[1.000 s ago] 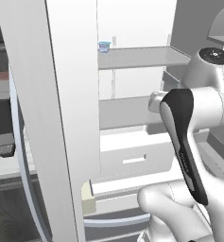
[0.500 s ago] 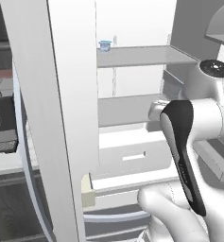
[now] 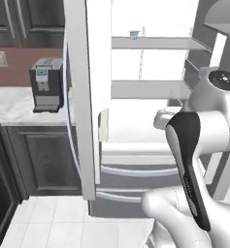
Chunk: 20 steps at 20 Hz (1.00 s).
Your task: Take the lemon wedge from the fridge and place it on the plate with fish on the dining counter.
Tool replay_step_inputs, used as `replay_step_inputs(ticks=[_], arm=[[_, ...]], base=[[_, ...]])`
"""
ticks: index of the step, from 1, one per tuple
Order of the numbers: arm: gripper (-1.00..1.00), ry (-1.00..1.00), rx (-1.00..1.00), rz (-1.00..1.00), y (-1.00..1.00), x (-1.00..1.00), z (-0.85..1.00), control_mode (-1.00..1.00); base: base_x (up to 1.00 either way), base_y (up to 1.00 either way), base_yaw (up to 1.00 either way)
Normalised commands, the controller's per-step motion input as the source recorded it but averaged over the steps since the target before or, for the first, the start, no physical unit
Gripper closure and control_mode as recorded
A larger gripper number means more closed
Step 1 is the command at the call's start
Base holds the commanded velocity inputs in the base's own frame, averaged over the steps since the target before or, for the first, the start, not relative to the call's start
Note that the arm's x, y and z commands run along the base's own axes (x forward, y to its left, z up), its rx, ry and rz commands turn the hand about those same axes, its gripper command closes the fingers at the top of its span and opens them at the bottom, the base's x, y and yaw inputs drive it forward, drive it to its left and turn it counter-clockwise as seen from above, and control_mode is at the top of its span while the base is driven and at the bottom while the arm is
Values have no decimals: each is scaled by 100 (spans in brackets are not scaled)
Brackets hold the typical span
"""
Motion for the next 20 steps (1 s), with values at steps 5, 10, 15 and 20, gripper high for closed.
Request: replay_step_inputs(ticks=[5, 10, 15, 20], arm=[[100, 0, 0, 0, 0, 0, 0, 100], [100, 0, 0, 0, 0, 0, 0, 100], [100, 0, 0, 0, 0, 0, 0, 100], [100, 0, 0, 0, 0, 0, 0, 100]], base=[[-100, 0, 60], [-62, 0, 79], [-6, 0, 98], [0, 0, 100]])
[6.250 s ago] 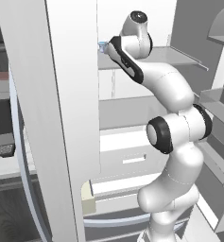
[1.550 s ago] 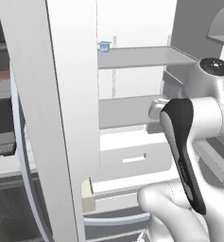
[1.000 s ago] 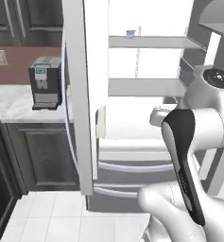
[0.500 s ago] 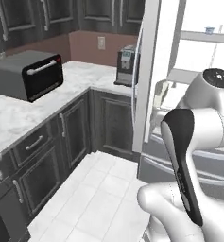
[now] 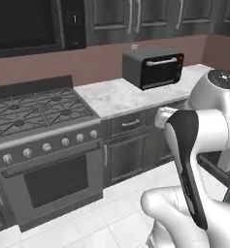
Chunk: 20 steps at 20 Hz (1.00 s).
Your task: Take the lemon wedge from the fridge and place it on the plate with fish on the dining counter.
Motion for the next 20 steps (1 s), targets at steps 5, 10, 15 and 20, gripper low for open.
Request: replay_step_inputs(ticks=[5, 10, 15, 20], arm=[[100, 0, 0, 0, 0, 0, 0, 100], [100, 0, 0, 0, 0, 0, 0, 100], [100, 0, 0, 0, 0, 0, 0, 100], [100, 0, 0, 0, 0, 0, 0, 100]], base=[[0, 0, 99], [0, 0, 98], [0, 0, 93], [0, 0, 95]])
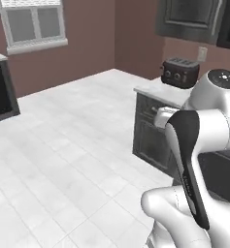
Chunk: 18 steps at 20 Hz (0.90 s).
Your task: Take the lemon wedge from the fridge and place it on the plate with fish on the dining counter.
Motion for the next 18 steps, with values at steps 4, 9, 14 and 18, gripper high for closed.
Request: replay_step_inputs(ticks=[4, 9, 14, 18], arm=[[100, 0, 0, 0, 0, 0, 0, 100], [100, 0, 0, 0, 0, 0, 0, 100], [100, 0, 0, 0, 0, 0, 0, 100], [100, 0, 0, 0, 0, 0, 0, 100]], base=[[0, 0, 95], [3, 0, 94], [25, -1, 89], [38, -10, 83]])
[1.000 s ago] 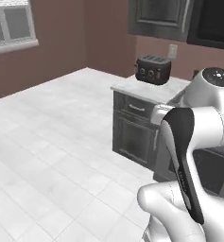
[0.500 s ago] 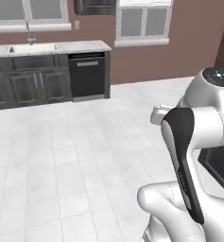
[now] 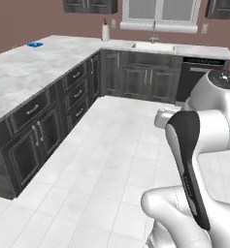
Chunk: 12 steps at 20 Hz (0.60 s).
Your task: Take the lemon wedge from the fridge and place it on the plate with fish on the dining counter.
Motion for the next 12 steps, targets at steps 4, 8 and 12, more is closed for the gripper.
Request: replay_step_inputs(ticks=[4, 8, 12], arm=[[100, 0, 0, 0, 0, 0, 0, 100], [100, 0, 0, 0, 0, 0, 0, 100], [100, 0, 0, 0, 0, 0, 0, 100]], base=[[38, -12, 77], [86, 57, 14], [100, 98, 0]])
